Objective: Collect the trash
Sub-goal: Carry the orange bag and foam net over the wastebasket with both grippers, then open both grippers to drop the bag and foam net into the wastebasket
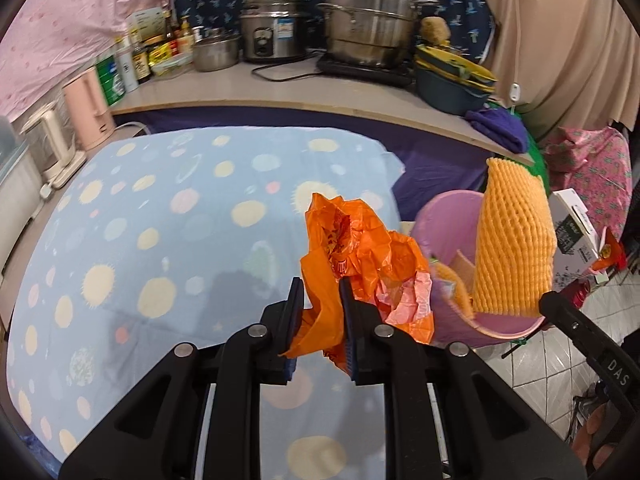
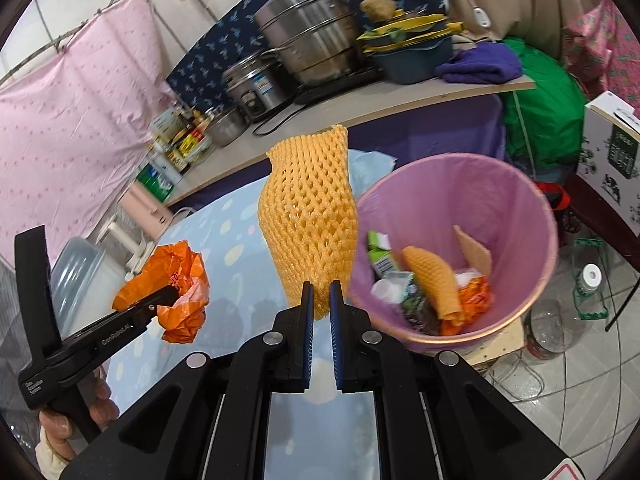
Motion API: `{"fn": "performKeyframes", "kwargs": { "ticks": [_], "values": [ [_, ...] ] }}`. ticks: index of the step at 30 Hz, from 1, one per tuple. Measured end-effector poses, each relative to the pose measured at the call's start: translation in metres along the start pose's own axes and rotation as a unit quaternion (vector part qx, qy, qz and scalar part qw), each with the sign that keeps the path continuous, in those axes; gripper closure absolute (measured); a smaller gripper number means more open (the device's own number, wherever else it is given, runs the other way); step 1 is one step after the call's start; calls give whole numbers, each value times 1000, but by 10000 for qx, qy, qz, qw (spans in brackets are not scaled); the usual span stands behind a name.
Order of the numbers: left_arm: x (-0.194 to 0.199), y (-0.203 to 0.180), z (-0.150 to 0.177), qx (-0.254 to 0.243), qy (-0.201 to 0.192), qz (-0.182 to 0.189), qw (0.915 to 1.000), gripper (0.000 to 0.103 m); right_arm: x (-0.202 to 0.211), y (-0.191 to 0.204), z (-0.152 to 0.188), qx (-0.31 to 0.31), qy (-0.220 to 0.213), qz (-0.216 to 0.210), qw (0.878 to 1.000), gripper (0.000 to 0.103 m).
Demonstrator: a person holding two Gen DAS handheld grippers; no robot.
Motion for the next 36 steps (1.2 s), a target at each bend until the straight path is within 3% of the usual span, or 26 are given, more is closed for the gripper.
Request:
{"fn": "performKeyframes", "kwargs": {
  "ticks": [9,13,22,26,28,30,36],
  "values": [
    [-19,-76,-44,-552,-254,522,9968,85,-3,-59,-27,-500,-197,432,9976,95],
    [-39,-106,-57,-726,-272,723,9944,85,-17,-83,-31,-707,-82,611,9956,95],
    [-89,-148,-56,-939,74,923,9913,84,-43,-107,-31,-761,79,962,9924,93],
    [-100,-157,-50,-1037,135,780,9915,82,-45,-108,-33,-763,17,1049,9915,87],
    [-101,-156,-47,-1001,165,728,9922,65,-45,-109,-34,-792,-2,1050,9913,80],
    [-99,-154,-47,-956,110,637,9933,55,-42,-108,-34,-797,-55,1041,9913,75],
    [-93,-145,-48,-895,43,521,9946,48,-35,-98,-35,-677,-161,1031,9922,71]
  ]
}}
Point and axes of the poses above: each gripper's, at about its wrist camera, not at the fingertips, and x roughly against the way its jaws point, y to its left, z to its underside, the point moved 2 cm from there along -x, roughly the way its jaws point, and after that the axes turned 10 degrees about -x, right-handed, at the moved point
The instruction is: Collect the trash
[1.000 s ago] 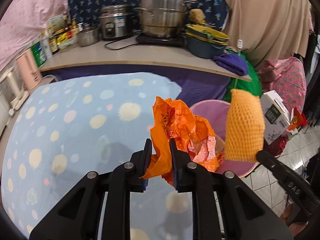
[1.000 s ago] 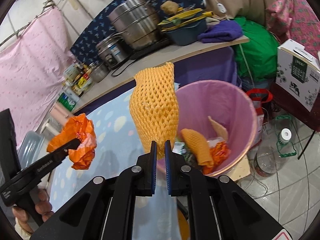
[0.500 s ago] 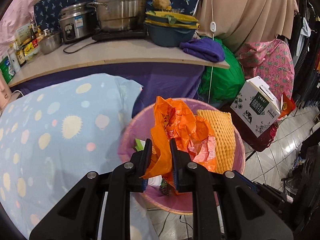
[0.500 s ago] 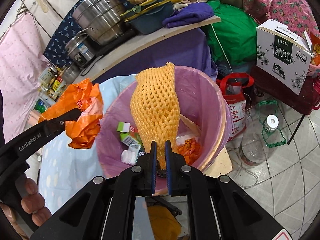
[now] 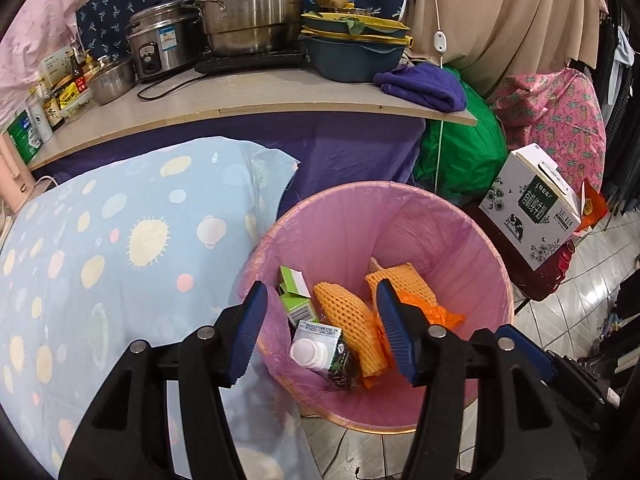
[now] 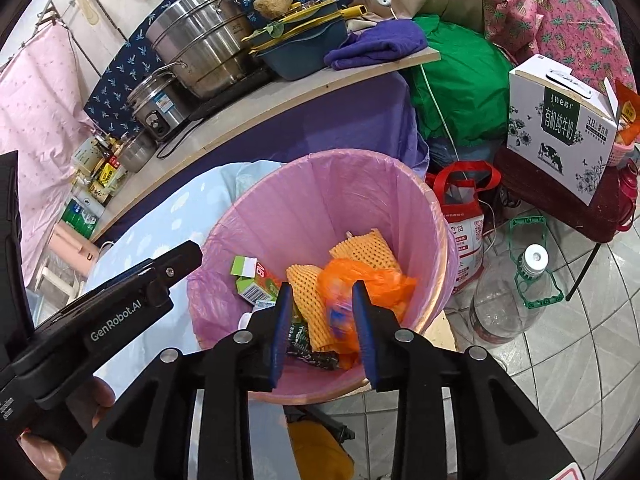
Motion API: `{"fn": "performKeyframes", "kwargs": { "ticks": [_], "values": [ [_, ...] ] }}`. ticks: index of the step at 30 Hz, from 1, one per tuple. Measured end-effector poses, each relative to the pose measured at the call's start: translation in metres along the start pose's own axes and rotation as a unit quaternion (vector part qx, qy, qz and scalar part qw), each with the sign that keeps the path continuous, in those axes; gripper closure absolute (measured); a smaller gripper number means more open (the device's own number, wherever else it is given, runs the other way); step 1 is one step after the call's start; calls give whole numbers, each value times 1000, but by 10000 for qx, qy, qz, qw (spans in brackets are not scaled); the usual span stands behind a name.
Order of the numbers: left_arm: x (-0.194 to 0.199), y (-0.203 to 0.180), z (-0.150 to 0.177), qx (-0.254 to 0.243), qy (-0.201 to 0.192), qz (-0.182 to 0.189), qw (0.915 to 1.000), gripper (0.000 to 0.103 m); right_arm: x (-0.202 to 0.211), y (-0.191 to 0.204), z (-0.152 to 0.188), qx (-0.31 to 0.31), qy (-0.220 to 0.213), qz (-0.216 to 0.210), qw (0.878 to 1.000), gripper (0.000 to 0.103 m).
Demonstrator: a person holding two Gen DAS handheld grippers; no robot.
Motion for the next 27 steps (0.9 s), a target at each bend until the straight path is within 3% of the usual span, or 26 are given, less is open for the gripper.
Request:
{"fn": "performKeyframes", "kwargs": {
  "ticks": [9,14,22,27],
  "values": [
    [10,8,6,66,-22,-177,9998,46,11,11,1,103,-60,-85,9999,68],
    [20,16,14,151,-44,-366,9992,36,20,18,5,245,-188,-37,9995,52],
    [37,33,36,338,4,-669,9972,31,32,29,17,517,-248,62,9983,42],
    [49,41,51,450,47,-780,9959,30,41,39,30,832,-288,156,9960,40]
  ]
}}
Point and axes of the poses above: each gripper's, at about its wrist camera, not at the fingertips, and x roughly against the way its jaws point, y to its left, z to its underside, the point moved 2 cm from there along -x, roughly the way its jaws point, and after that the axes turned 10 degrees about -x, right-handed, at the moved point
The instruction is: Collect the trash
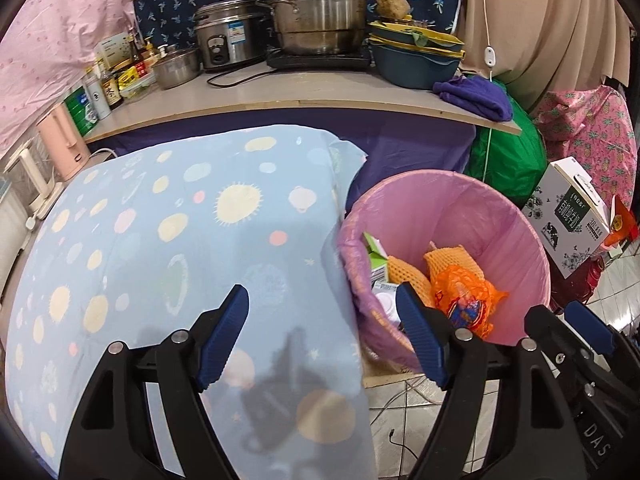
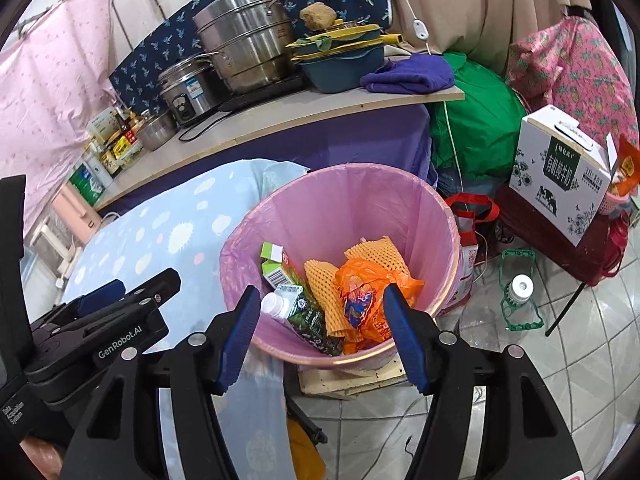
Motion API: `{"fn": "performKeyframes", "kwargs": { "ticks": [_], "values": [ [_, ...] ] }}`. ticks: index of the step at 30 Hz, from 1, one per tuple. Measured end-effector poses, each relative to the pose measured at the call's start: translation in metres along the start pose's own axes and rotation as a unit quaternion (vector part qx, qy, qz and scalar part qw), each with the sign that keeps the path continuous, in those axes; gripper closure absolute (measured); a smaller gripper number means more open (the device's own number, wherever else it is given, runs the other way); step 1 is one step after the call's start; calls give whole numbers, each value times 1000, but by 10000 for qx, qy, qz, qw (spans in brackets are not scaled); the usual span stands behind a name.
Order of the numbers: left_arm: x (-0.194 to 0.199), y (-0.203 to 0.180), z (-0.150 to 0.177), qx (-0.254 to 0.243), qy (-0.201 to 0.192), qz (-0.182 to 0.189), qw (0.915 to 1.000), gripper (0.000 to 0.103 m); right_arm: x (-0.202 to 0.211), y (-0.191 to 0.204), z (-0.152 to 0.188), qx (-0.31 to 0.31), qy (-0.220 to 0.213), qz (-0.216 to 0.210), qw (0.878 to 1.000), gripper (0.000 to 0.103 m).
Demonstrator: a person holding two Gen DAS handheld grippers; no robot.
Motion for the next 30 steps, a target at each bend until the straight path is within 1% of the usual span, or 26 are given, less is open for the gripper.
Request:
{"fn": "performKeyframes", "kwargs": {
  "ticks": [2,6,9,11,13,21,25,27,30],
  "values": [
    [5,4,5,44,10,-60,10000,26,4,4,5,107,-12,30,9999,36],
    [15,11,15,105,-2,-165,9998,19,12,12,16,360,-60,102,9993,32],
    [20,12,22,140,28,-181,9997,18,16,15,22,436,-39,117,9990,29],
    [24,12,27,125,51,-194,9997,18,19,15,26,420,-14,116,9990,24],
    [27,12,32,131,63,-212,9997,15,22,14,28,428,1,146,9990,20],
    [38,8,51,126,134,-204,9996,11,33,3,36,317,63,255,9992,17],
    [42,8,59,187,190,-257,9993,10,37,-1,41,324,58,307,9990,7],
    [44,9,63,200,206,-277,9992,9,40,-2,43,343,39,310,9989,7],
    [46,9,70,213,259,-331,9989,9,43,-2,47,483,-28,454,9978,7]
  ]
}}
Point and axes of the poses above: each gripper's, at about its wrist camera, not at the fingertips, and x roughly against the way its jaws point, y to its left, z to its underside, the point moved 2 cm from there along -x, roughly the way its jaws point, and after that the axes turned 10 degrees about -x, right-handed, at the moved point
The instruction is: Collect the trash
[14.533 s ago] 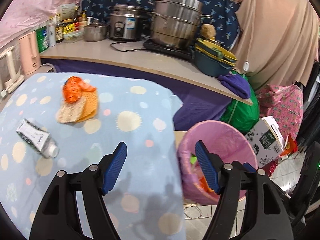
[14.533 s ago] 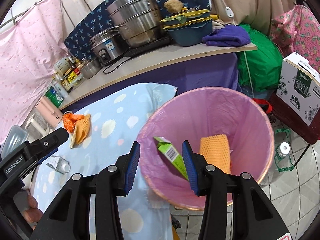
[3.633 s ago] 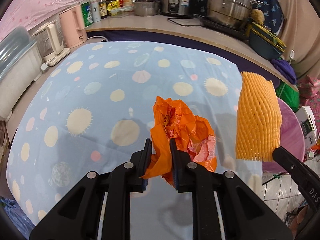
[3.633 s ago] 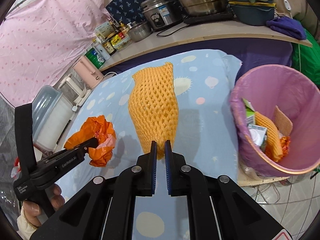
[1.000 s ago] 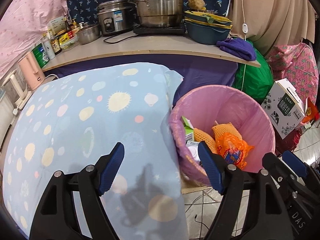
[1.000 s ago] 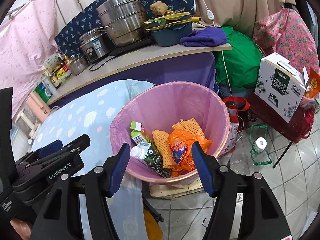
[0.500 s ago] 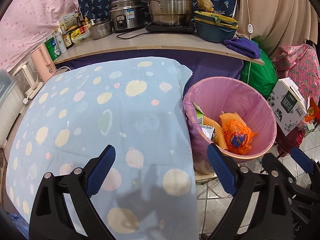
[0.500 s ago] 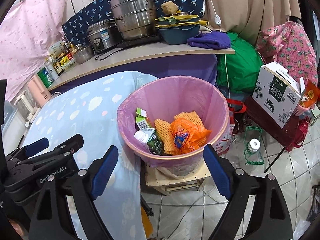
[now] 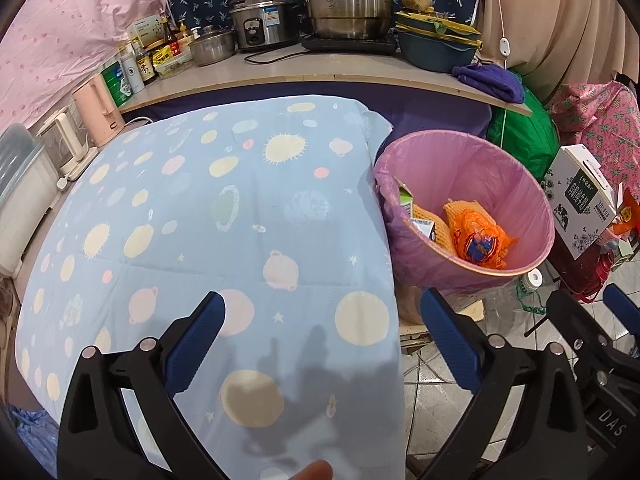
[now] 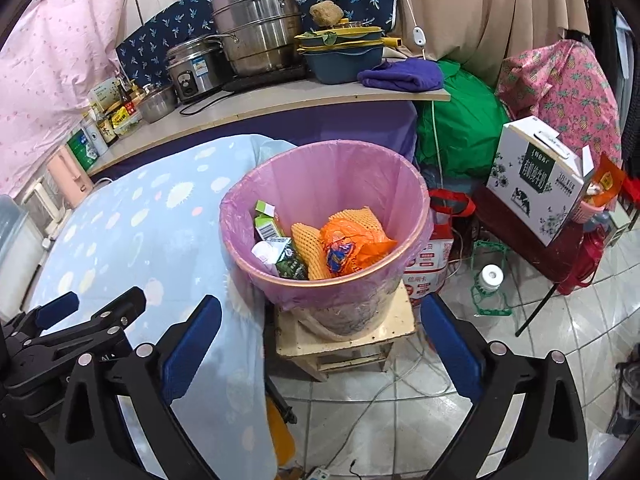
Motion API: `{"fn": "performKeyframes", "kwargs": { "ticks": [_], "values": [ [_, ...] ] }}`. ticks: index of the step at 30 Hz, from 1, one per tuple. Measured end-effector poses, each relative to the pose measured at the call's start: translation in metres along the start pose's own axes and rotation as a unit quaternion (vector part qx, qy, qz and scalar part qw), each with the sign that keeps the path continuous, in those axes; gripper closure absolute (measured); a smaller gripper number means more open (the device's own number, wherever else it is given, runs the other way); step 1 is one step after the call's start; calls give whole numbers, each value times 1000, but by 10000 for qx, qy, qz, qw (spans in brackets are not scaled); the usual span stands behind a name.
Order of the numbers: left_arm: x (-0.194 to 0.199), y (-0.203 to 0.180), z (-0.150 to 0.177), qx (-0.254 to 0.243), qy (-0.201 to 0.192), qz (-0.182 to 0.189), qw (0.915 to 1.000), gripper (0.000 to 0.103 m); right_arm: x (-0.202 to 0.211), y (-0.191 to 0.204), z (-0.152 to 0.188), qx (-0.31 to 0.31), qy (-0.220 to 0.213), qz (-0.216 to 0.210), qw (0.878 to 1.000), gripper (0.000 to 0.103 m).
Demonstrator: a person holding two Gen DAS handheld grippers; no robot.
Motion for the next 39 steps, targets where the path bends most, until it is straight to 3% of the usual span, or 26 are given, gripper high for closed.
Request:
{"fn": "performKeyframes", "kwargs": {
  "ticks": [39],
  "values": [
    [1,-1,20,-107,144,-319,9993,9,4,5,12,259,64,63,9996,7]
  ]
}}
Point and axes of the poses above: each gripper's, at about its wrist camera, not at the fingertips, and x roughly against the way its jaws point, y to its left, z to its underside, the point moved 2 cm from there along -x, roughly the way its jaws point, and after that the axes turned 10 degrees about -x, right-handed, at the moved point
